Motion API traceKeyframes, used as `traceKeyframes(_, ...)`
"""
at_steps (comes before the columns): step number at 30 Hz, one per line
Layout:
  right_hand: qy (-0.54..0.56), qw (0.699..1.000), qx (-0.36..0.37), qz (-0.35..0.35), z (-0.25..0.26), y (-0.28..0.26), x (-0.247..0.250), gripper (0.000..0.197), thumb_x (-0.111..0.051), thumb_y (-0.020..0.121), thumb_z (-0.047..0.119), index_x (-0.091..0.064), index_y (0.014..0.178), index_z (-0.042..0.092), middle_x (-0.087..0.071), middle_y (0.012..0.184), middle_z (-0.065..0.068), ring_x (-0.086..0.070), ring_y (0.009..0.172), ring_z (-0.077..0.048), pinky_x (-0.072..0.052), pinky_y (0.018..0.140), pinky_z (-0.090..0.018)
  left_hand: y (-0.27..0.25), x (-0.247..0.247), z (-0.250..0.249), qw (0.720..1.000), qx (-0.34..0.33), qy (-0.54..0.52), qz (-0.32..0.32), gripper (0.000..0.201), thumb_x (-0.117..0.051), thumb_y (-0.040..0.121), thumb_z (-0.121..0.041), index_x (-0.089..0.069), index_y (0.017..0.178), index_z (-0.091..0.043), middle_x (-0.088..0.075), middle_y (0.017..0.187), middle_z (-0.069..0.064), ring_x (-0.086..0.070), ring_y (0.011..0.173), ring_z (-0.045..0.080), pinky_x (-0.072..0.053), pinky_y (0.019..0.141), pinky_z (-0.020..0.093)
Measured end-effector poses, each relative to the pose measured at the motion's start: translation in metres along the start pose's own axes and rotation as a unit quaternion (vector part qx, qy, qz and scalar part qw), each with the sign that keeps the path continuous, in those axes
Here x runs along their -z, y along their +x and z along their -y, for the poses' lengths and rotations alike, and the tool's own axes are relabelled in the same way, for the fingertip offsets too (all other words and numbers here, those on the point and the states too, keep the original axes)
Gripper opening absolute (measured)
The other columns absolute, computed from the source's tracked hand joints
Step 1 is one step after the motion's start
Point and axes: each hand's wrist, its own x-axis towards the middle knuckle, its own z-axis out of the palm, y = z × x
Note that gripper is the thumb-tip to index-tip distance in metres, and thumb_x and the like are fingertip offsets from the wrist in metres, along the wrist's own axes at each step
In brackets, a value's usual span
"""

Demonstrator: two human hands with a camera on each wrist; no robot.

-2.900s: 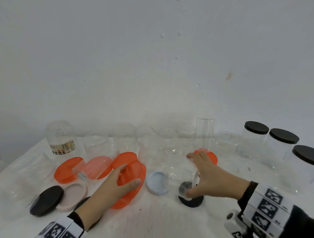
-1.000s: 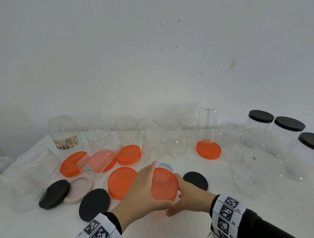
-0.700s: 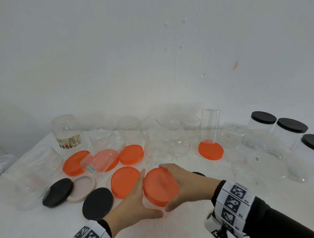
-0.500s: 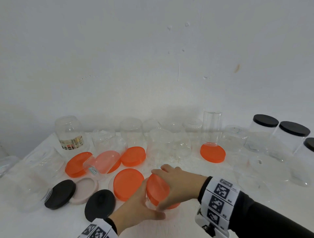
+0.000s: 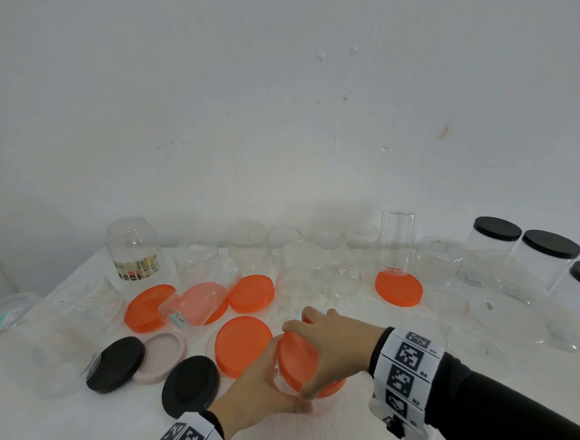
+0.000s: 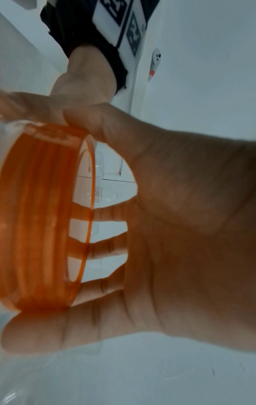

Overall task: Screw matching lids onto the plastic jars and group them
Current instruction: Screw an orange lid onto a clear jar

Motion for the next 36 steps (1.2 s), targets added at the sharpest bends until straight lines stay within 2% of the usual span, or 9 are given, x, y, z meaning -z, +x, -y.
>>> traceKeyframes(6, -0.011, 1.0, 0.013, -0.009, -0.003, 0.0, -0.002, 0.093, -0.073, 0.067, 0.056, -0.017, 0.14, 0.043, -0.03, 0.131, 0.007, -0.034, 0.114, -0.023, -0.047, 0.085, -0.04, 0.001, -0.003, 0.001, 1.0, -0.022, -0.014, -0.012, 0.106, -0.092, 0.041, -0.051, -0.029, 0.126, -0.051, -0.047, 0.13, -0.026, -0.046, 0.122, -0.004, -0.038, 0.108, 0.022)
traceKeyframes(9, -0.01, 1.0, 0.026, -0.003, -0.004, -0.001, 0.0, 0.091, -0.074, 0.067, 0.052, -0.018, 0.138, 0.046, -0.03, 0.131, 0.008, -0.035, 0.115, -0.022, -0.047, 0.085, -0.04, 0.0, -0.003, 0.001, 0.999, -0.028, -0.012, -0.016, 0.103, -0.092, 0.043, -0.05, -0.028, 0.124, -0.055, -0.048, 0.129, -0.027, -0.047, 0.122, -0.006, -0.039, 0.107, 0.021)
traceKeyframes(16, -0.023, 0.997, 0.067, 0.035, -0.006, 0.0, 0.008, 0.091, -0.077, 0.07, 0.041, -0.017, 0.137, 0.055, -0.025, 0.139, 0.011, -0.032, 0.12, -0.021, -0.045, 0.092, -0.044, 0.002, -0.002, 0.004, 1.0, -0.023, -0.002, -0.019, 0.113, -0.092, 0.041, -0.053, -0.027, 0.134, -0.046, -0.046, 0.132, -0.024, -0.046, 0.125, 0.0, -0.041, 0.108, 0.026)
traceKeyframes(19, -0.026, 0.995, 0.088, 0.046, -0.006, 0.0, 0.012, 0.093, -0.079, 0.07, 0.034, -0.02, 0.138, 0.054, -0.026, 0.139, 0.01, -0.031, 0.12, -0.022, -0.044, 0.093, -0.043, 0.003, 0.0, 0.006, 1.0, -0.022, -0.005, -0.015, 0.111, -0.092, 0.038, -0.057, -0.03, 0.13, -0.049, -0.046, 0.133, -0.022, -0.048, 0.124, 0.001, -0.043, 0.106, 0.026)
traceKeyframes(23, -0.023, 0.992, 0.107, 0.059, -0.006, 0.001, 0.016, 0.092, -0.08, 0.068, 0.029, -0.024, 0.136, 0.054, -0.027, 0.138, 0.011, -0.031, 0.121, -0.022, -0.044, 0.094, -0.045, 0.003, 0.001, 0.005, 0.999, -0.029, -0.028, -0.002, 0.101, -0.094, 0.041, -0.05, -0.033, 0.123, -0.051, -0.046, 0.134, -0.017, -0.048, 0.125, 0.002, -0.042, 0.107, 0.025)
traceKeyframes(26, -0.021, 0.992, 0.114, 0.051, -0.006, 0.001, 0.016, 0.091, -0.081, 0.068, 0.033, -0.025, 0.135, 0.055, -0.028, 0.136, 0.014, -0.033, 0.118, -0.02, -0.044, 0.092, -0.041, 0.003, 0.003, 0.003, 0.999, -0.031, -0.04, 0.011, 0.099, -0.093, 0.044, -0.047, -0.032, 0.122, -0.05, -0.042, 0.135, -0.018, -0.044, 0.126, 0.0, -0.04, 0.107, 0.02)
traceKeyframes(29, -0.033, 0.992, 0.116, 0.029, -0.007, 0.0, 0.012, 0.091, -0.081, 0.067, 0.04, -0.023, 0.135, 0.058, -0.029, 0.134, 0.014, -0.034, 0.112, -0.019, -0.044, 0.087, -0.037, 0.002, 0.003, 0.002, 0.998, -0.032, -0.046, 0.021, 0.101, -0.092, 0.044, -0.047, -0.03, 0.125, -0.046, -0.038, 0.137, -0.02, -0.041, 0.129, 0.0, -0.038, 0.11, 0.023)
traceKeyframes(33, -0.033, 0.993, 0.11, 0.018, -0.008, 0.0, 0.009, 0.09, -0.078, 0.067, 0.047, -0.021, 0.135, 0.06, -0.03, 0.135, 0.013, -0.034, 0.112, -0.019, -0.044, 0.088, -0.038, 0.0, 0.003, 0.0, 0.998, -0.026, -0.056, 0.034, 0.103, -0.092, 0.047, -0.046, -0.027, 0.127, -0.045, -0.039, 0.139, -0.018, -0.04, 0.132, 0.002, -0.035, 0.113, 0.027)
traceKeyframes(36, -0.038, 0.995, 0.092, 0.004, -0.008, 0.0, 0.005, 0.09, -0.075, 0.066, 0.056, -0.018, 0.137, 0.058, -0.031, 0.135, 0.011, -0.035, 0.113, -0.02, -0.043, 0.09, -0.037, 0.0, 0.003, 0.0, 0.997, -0.032, -0.05, 0.044, 0.113, -0.092, 0.05, -0.048, -0.019, 0.136, -0.043, -0.038, 0.14, -0.022, -0.039, 0.131, -0.004, -0.035, 0.112, 0.024)
